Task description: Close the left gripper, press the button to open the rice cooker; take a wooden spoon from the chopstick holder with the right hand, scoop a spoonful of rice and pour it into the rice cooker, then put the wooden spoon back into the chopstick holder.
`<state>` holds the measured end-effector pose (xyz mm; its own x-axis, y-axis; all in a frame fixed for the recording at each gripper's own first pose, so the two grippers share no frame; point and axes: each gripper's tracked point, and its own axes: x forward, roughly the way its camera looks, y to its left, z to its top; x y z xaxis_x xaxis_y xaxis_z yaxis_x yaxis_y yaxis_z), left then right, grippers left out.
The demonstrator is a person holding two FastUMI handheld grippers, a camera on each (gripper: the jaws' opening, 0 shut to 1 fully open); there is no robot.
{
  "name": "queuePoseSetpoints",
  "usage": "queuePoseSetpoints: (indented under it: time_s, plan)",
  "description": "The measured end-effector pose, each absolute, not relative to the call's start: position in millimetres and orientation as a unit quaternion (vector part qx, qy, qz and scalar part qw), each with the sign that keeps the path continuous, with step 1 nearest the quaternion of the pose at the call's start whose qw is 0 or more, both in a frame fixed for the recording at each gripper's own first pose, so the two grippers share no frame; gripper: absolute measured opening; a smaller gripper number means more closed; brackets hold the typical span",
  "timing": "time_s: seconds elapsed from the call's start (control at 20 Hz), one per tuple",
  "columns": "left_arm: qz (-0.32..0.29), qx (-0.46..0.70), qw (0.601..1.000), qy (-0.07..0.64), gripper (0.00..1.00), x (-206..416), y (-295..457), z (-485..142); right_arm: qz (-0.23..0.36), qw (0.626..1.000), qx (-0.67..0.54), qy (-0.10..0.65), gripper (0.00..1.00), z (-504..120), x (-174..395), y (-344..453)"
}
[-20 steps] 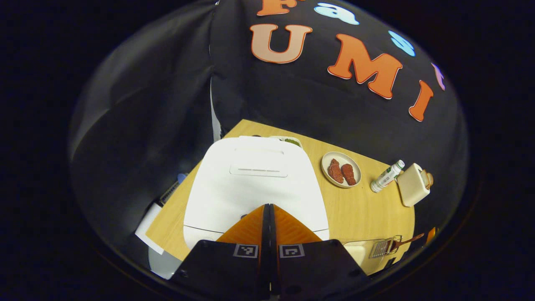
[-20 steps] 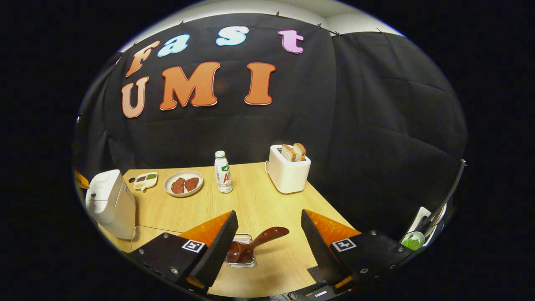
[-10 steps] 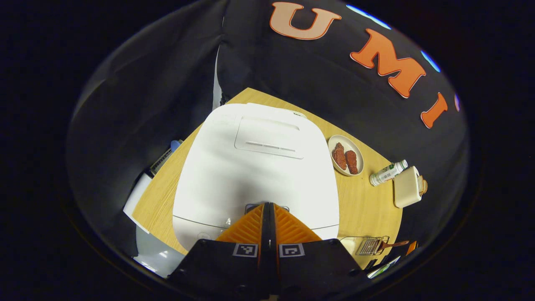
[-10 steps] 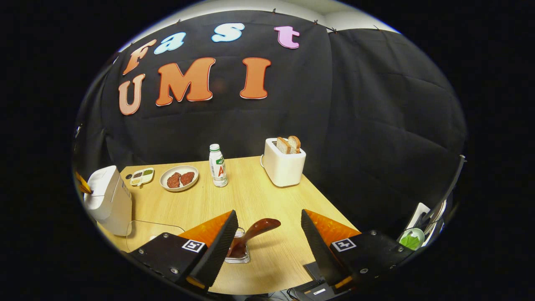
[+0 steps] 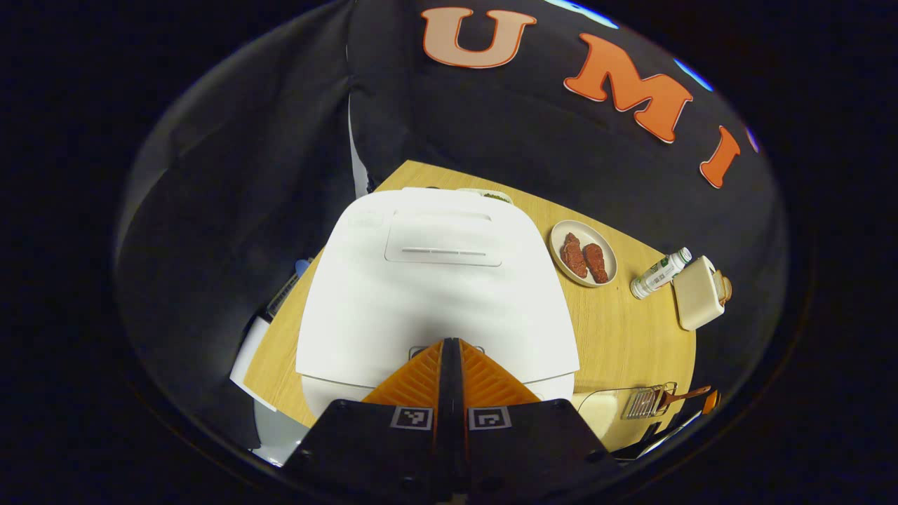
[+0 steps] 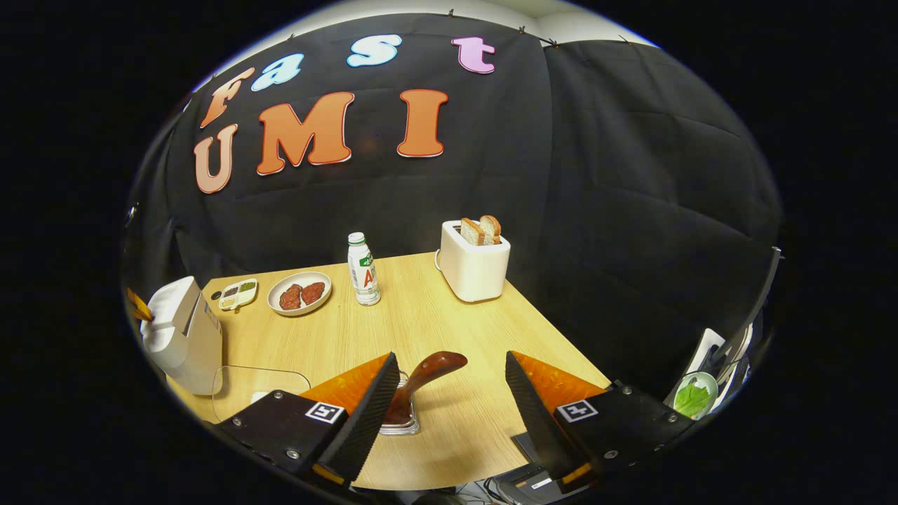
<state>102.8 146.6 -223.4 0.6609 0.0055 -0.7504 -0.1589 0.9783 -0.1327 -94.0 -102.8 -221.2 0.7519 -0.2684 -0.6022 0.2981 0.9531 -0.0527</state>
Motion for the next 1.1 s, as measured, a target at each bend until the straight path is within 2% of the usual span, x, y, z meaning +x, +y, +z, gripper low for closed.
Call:
queuePoseSetpoints:
  time_s: [0.2,0.45,0.55,0.7,0.75,0.85,0.9,0.95,1.0,1.1]
  plan:
    - [0.051,-0.027,0.950,0.306,0.05,129,156,-161,-0.146,0.934,0.023,0.324,0.94,-223,-97,-101]
    - [0.096,0.047,0.980,0.165,0.06,146,164,-82,-0.130,0.933,0.032,0.334,0.94,-229,-97,-97]
    - [0.092,0.068,0.987,0.113,0.14,134,151,-53,-0.123,0.931,0.041,0.342,0.94,-236,-95,-93]
    - [0.093,0.070,0.991,0.066,0.39,109,138,-29,-0.109,0.926,0.053,0.357,0.94,-255,-89,-86]
    - [0.090,0.062,0.992,0.060,0.39,103,134,-27,-0.106,0.923,0.058,0.364,0.93,-261,-87,-85]
    - [0.087,0.045,0.994,0.047,0.48,92,132,-23,-0.097,0.919,0.073,0.376,0.89,-273,-84,-81]
    - [0.088,0.043,0.994,0.041,0.58,85,133,-21,-0.093,0.917,0.080,0.380,0.84,-278,-80,-79]
    - [0.089,0.042,0.994,0.040,0.63,79,134,-24,-0.090,0.914,0.088,0.386,0.81,-285,-79,-78]
    - [0.095,0.044,0.994,0.041,0.70,73,136,-25,-0.094,0.911,0.097,0.389,0.72,-291,-76,-79]
    - [0.101,0.045,0.993,0.040,0.70,63,137,-26,-0.092,0.902,0.124,0.402,0.61,-304,-74,-75]
